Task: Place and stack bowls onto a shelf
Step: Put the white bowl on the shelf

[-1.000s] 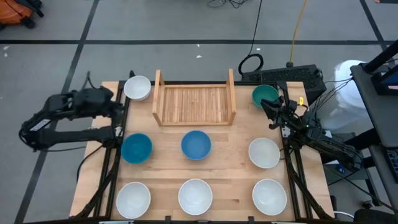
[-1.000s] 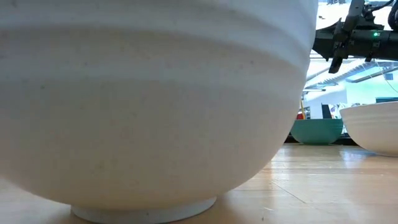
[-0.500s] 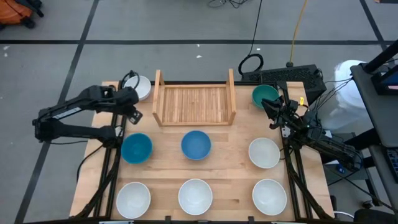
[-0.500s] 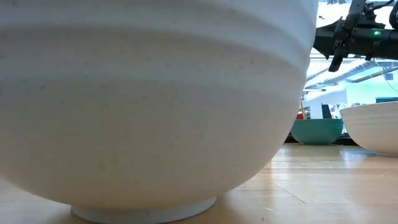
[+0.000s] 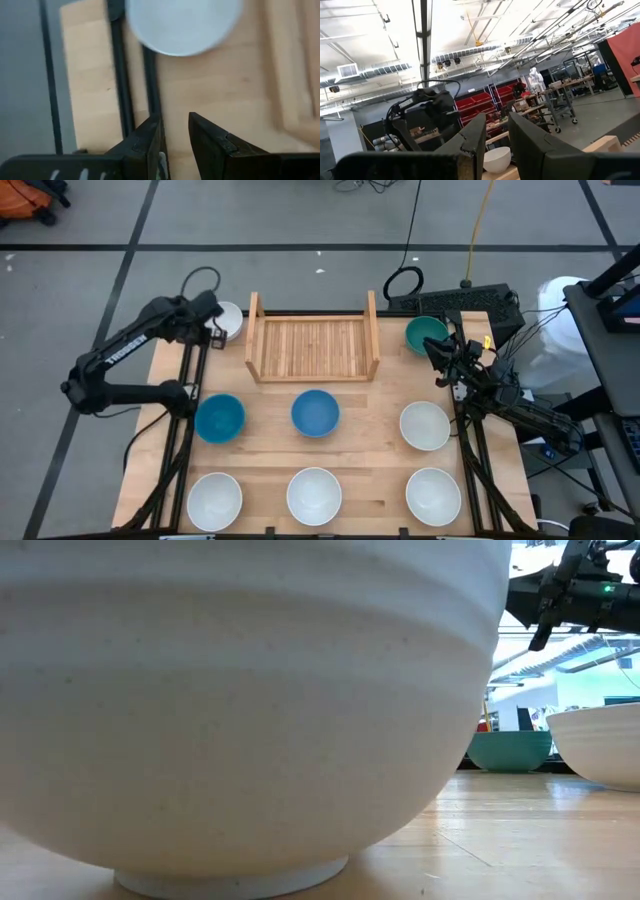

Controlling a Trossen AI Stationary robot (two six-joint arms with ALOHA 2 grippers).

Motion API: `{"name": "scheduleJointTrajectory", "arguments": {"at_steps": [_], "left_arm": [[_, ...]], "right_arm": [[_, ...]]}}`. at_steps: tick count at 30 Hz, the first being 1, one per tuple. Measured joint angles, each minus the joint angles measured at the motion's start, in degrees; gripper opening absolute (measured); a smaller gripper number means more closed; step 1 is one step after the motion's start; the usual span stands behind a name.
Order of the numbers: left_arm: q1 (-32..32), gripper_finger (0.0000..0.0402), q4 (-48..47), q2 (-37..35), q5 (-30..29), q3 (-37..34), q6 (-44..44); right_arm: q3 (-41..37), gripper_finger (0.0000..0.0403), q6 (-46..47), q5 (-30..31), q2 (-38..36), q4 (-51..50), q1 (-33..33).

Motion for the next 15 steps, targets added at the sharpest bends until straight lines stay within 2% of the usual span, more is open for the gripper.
{"name": "scheduleJointTrajectory", "arguments": {"at_steps": [4,8,15], "left_arm": [[7.7,0.0108,4.7,1.7,1.6,0.0,-3.2],[12.9,0.0108,12.1,3.6,7.0,0.0,-1.3],[19.1,0.0108,13.2,8.4,6.0,0.0,-1.6]], "right_arm": [[0.0,0.0077,0.0,0.0,0.0,0.1,0.0],[0.0,0.0077,0.0,0.0,0.0,0.1,0.0],[0.0,0.0077,0.0,0.0,0.0,0.1,0.0]]}}
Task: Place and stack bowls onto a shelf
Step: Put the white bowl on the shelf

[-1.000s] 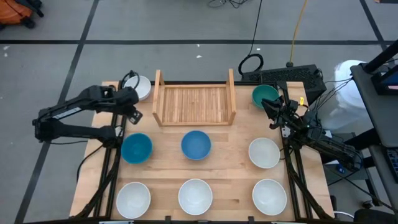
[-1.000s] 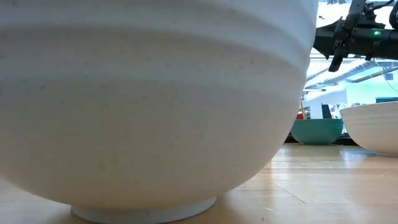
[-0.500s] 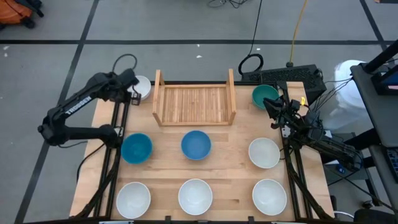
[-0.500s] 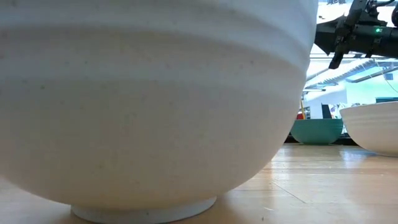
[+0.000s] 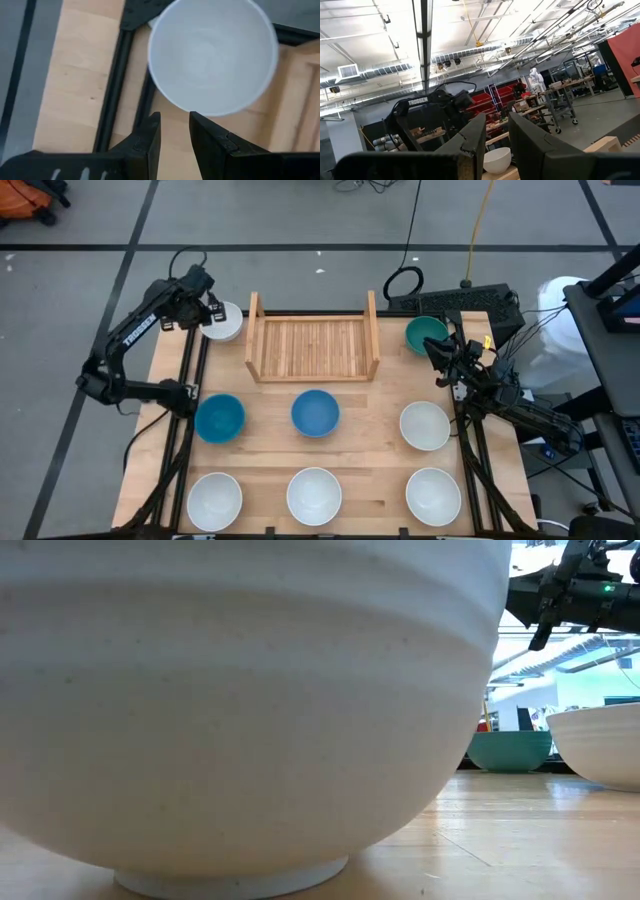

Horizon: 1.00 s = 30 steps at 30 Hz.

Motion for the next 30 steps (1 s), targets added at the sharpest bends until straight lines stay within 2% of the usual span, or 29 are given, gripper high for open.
{"name": "scheduleJointTrajectory", "arguments": {"at_steps": [8,14,19,30], "left_arm": [[2.6,0.0108,-3.0,4.3,1.3,0.0,-4.5],[1.2,0.0108,-2.5,5.0,1.3,0.0,-6.9],[0.2,0.0108,-1.8,5.0,0.6,0.0,-4.5],[-1.0,0.0108,-1.0,5.0,2.0,-0.3,-12.9]], "right_arm": [[0.0,0.0077,0.0,0.0,0.0,0.0,0.0],[0.0,0.0077,0.0,0.0,0.0,0.0,0.0],[0.0,0.0077,-0.7,0.0,0.0,0.0,0.0],[0.0,0.0077,-1.2,0.0,0.0,0.0,0.0]]}}
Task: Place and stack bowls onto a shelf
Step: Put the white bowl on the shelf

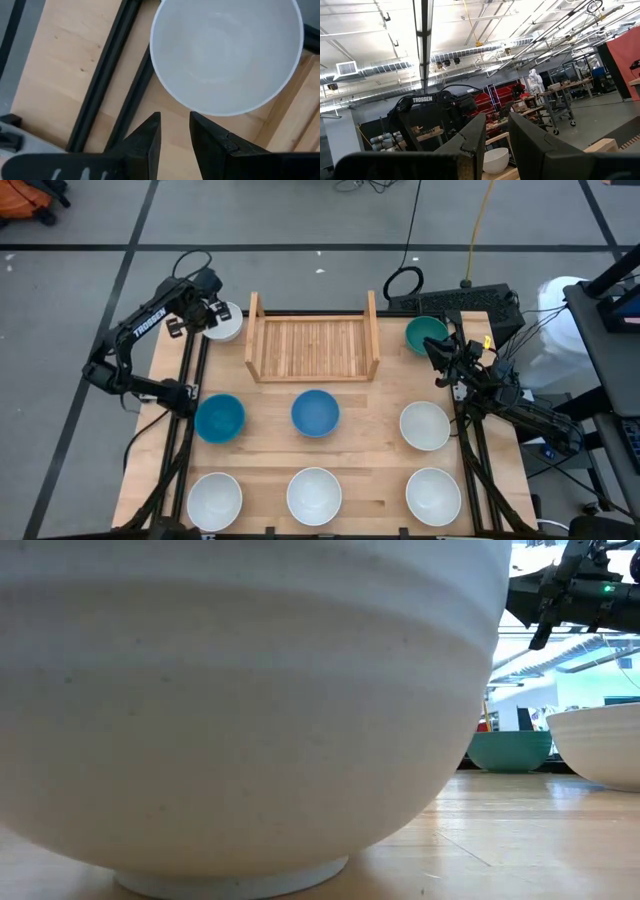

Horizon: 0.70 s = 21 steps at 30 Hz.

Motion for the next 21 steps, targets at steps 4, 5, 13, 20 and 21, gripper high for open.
{"name": "scheduleJointTrajectory", "arguments": {"at_steps": [4,5,13,20,21], "left_arm": [[-0.8,0.0108,0.0,0.0,0.1,-2.5,-2.8],[-0.8,0.0108,0.1,0.0,0.1,-3.2,-3.2],[-0.8,0.0108,5.5,0.0,-0.9,-9.4,-6.7],[-0.8,0.0108,11.7,0.0,0.0,-12.5,-7.8],[-0.8,0.0108,12.0,0.0,0.0,-12.7,-8.0]], "right_arm": [[0.0,0.0077,0.0,0.0,0.0,0.0,0.0],[0.0,0.0077,0.0,0.0,0.0,0.0,0.0],[0.0,0.0077,-0.1,0.0,0.0,0.0,0.0],[0.0,0.0077,-0.2,0.0,0.0,0.0,0.0],[0.0,0.0077,-0.2,0.0,0.0,0.0,0.0]]}}
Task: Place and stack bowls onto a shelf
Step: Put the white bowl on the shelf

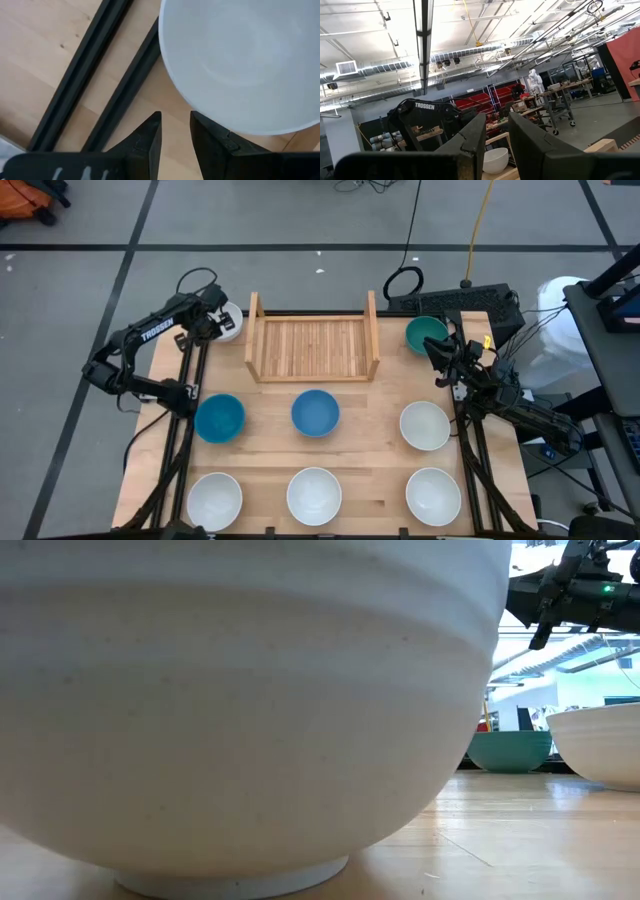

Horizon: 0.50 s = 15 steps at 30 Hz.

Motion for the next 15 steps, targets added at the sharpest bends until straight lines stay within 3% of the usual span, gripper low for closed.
{"name": "scheduleJointTrajectory", "arguments": {"at_steps": [15], "left_arm": [[0.0,0.0108,2.9,0.0,2.9,-0.6,-1.6]], "right_arm": [[0.0,0.0077,0.0,0.0,0.0,0.0,0.0]]}}
